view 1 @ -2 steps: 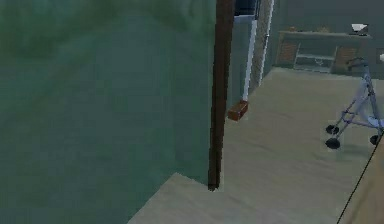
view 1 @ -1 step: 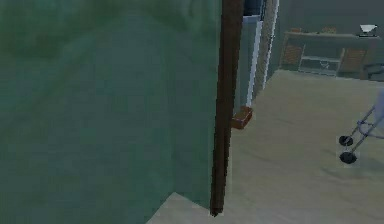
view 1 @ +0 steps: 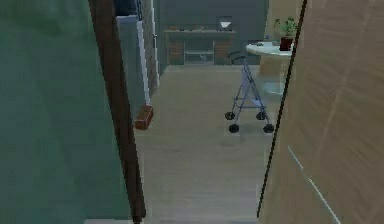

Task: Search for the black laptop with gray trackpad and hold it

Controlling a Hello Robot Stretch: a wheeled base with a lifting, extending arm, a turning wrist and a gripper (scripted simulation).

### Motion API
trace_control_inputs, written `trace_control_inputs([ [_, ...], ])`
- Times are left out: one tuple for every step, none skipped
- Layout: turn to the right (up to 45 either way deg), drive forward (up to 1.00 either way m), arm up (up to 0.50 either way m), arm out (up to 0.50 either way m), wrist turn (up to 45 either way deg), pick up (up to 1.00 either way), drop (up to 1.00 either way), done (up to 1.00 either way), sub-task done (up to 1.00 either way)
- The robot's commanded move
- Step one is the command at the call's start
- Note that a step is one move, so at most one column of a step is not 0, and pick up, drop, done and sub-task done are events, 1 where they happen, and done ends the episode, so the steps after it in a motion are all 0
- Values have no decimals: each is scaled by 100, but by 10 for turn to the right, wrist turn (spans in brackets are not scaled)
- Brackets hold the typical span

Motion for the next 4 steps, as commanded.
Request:
trace_control_inputs([
  [0,100,0,0,0,0,0,0,0],
  [0,100,0,0,0,0,0,0,0],
  [30,0,0,0,0,0,0,0,0],
  [-210,0,0,0,0,0,0,0,0],
])
